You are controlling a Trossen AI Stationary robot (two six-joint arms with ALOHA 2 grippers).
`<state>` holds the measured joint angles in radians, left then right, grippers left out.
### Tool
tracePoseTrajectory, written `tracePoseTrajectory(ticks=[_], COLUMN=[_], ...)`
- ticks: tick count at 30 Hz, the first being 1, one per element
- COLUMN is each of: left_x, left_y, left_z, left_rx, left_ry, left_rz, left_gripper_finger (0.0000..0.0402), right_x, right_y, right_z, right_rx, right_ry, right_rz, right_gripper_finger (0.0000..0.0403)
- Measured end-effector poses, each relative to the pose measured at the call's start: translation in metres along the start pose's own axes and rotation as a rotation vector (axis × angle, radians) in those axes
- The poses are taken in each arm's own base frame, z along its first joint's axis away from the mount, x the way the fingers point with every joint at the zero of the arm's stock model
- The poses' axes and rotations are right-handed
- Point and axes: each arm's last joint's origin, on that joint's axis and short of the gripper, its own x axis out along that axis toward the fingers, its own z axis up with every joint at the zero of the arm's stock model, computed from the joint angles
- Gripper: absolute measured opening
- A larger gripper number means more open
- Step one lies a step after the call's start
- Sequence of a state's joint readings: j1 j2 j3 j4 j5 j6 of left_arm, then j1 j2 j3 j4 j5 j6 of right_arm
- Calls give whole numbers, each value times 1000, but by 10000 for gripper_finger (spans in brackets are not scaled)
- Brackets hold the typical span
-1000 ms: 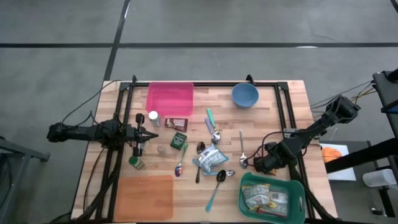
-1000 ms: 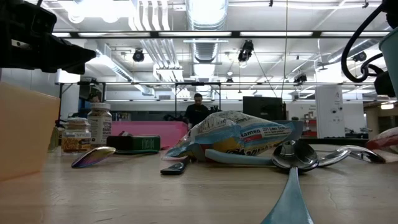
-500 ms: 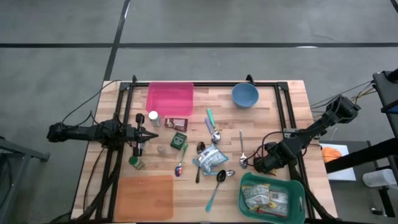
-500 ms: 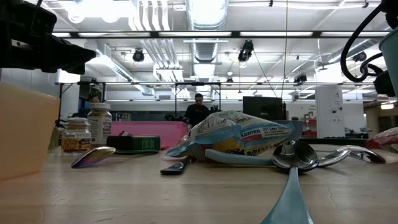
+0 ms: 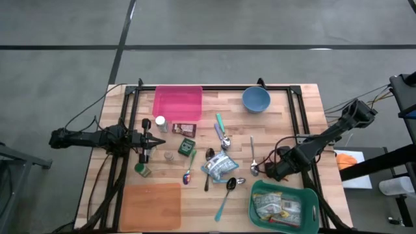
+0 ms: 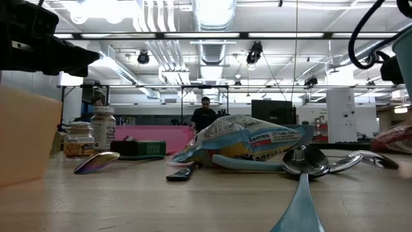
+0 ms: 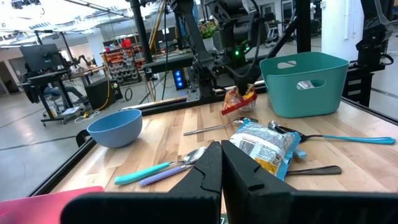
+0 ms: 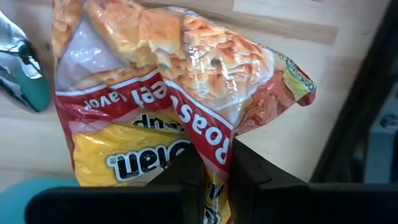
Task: Pick & Place Food Item
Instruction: Put the red noodle pack into the green bin
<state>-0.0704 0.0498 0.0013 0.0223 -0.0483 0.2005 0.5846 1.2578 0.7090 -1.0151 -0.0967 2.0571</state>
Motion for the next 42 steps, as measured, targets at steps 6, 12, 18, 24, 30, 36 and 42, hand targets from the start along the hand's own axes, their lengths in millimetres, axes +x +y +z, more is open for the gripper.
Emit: tracePoseTrajectory(ticks=[6,12,18,24,30,36,42], left_x=[0,0,0,0,0,0,0], left_y=[0,0,0,0,0,0,0], left_z=[0,0,0,0,0,0,0], left_rx=[0,0,0,0,0,0,0], left_ry=[0,0,0,0,0,0,0], left_rz=[0,0,0,0,0,0,0], left_gripper_finger=[0,0,0,0,0,0,0], right_x=[-15,-32,-53,-73,-91,-107,-120], right_y=[2,4,7,7,10,13,12], right_z=[-2,-3,-4,-5,-7,-9,-9], right_rx=[-14,-41,-79,-108,-167,-252,-346], right_ry=[-37,-91,-153,-211,-248,-274,-303], right_rz=[-6,10,41,60,106,151,153], right_gripper_finger=[36,36,36,37,37,37,37])
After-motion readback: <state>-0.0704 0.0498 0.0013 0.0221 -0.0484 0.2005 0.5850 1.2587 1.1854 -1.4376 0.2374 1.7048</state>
